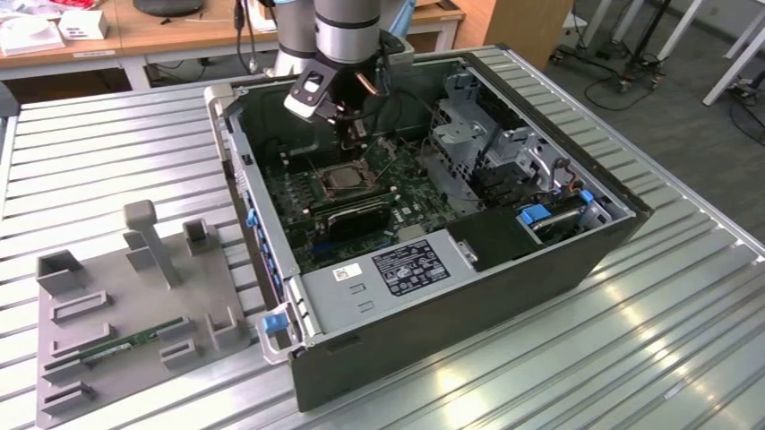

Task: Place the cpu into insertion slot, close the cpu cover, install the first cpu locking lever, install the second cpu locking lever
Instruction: 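Place the cpu into insertion slot, then close the cpu cover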

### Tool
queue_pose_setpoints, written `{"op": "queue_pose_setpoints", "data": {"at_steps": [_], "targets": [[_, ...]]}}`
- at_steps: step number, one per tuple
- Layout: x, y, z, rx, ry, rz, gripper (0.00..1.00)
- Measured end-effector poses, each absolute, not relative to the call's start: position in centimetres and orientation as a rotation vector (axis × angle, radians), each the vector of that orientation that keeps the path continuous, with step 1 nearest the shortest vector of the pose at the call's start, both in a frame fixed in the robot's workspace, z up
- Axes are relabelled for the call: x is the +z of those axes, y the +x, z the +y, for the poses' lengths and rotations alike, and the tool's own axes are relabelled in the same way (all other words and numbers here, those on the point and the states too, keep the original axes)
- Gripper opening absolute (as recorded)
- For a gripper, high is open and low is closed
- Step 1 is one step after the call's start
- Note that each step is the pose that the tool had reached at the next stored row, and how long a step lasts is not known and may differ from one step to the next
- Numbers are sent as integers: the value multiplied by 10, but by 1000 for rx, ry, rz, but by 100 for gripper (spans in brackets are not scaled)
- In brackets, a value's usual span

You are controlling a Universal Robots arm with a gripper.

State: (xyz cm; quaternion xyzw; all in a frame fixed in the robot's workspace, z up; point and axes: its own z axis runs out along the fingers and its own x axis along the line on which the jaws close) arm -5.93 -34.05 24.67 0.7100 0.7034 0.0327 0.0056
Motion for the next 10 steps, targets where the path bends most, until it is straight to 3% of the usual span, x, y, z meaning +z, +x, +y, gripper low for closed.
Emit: {"op": "queue_pose_setpoints", "data": {"at_steps": [10], "targets": [[258,-58,-340,102,2222,2202,11]]}}
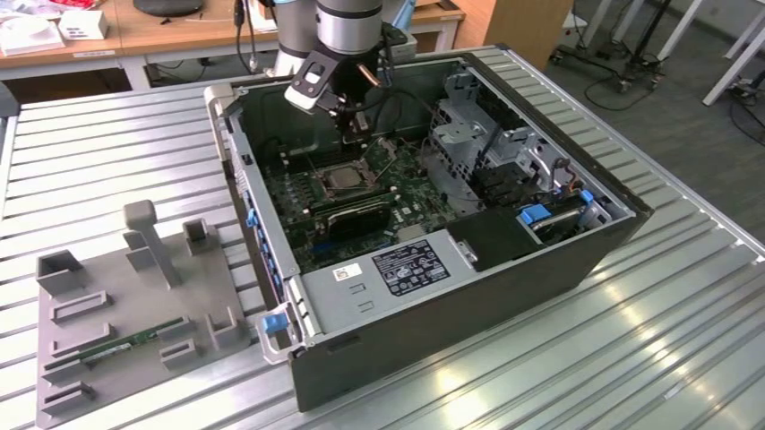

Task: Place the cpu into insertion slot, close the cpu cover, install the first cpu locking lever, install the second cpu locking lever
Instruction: 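Close the cpu cover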

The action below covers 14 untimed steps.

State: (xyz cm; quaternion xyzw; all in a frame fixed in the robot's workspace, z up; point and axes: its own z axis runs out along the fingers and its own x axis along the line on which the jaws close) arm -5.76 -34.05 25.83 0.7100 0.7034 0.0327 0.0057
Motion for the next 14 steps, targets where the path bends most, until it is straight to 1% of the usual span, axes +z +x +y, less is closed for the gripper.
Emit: {"op": "queue_pose_setpoints", "data": {"at_steps": [9,14], "targets": [[258,-57,-340,102,2223,2202,11],[264,-57,-340,102,2223,2202,11]]}}
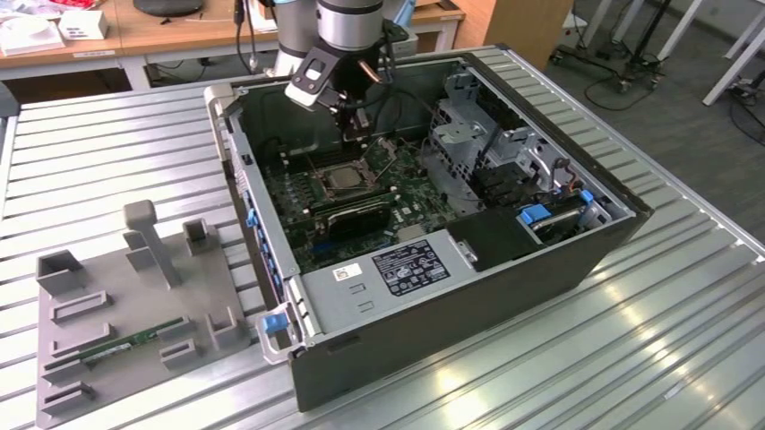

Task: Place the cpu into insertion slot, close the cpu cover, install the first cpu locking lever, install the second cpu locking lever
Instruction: 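Close the cpu cover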

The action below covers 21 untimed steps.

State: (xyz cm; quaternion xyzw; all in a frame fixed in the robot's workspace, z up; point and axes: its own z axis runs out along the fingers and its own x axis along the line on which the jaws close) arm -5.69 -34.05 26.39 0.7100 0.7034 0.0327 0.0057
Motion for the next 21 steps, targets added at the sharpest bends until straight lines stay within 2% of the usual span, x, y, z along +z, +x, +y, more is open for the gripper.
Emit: {"op": "queue_pose_setpoints", "data": {"at_steps": [21], "targets": [[273,-53,-340,102,2222,2202,11]]}}
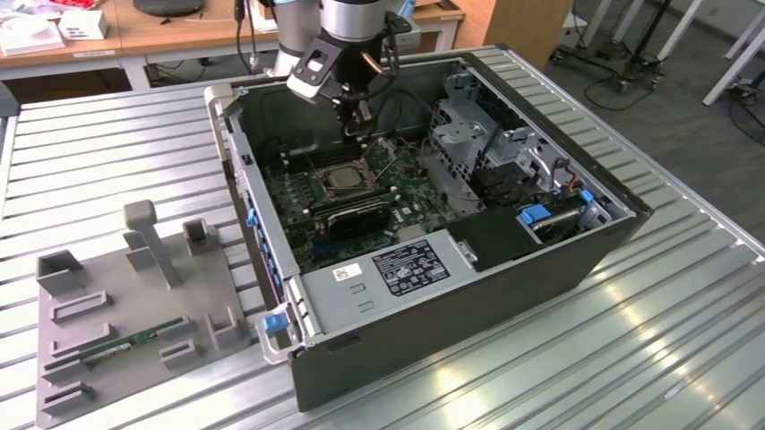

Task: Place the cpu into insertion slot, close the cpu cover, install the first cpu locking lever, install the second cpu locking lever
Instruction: 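Close the cpu cover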

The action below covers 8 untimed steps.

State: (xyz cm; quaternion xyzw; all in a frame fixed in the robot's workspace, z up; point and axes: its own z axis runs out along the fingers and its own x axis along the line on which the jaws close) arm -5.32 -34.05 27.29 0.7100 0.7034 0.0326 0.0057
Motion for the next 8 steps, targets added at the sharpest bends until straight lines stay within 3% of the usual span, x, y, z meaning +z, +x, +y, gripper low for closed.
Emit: {"op": "queue_pose_setpoints", "data": {"at_steps": [8], "targets": [[273,-41,-340,102,2222,2202,11]]}}
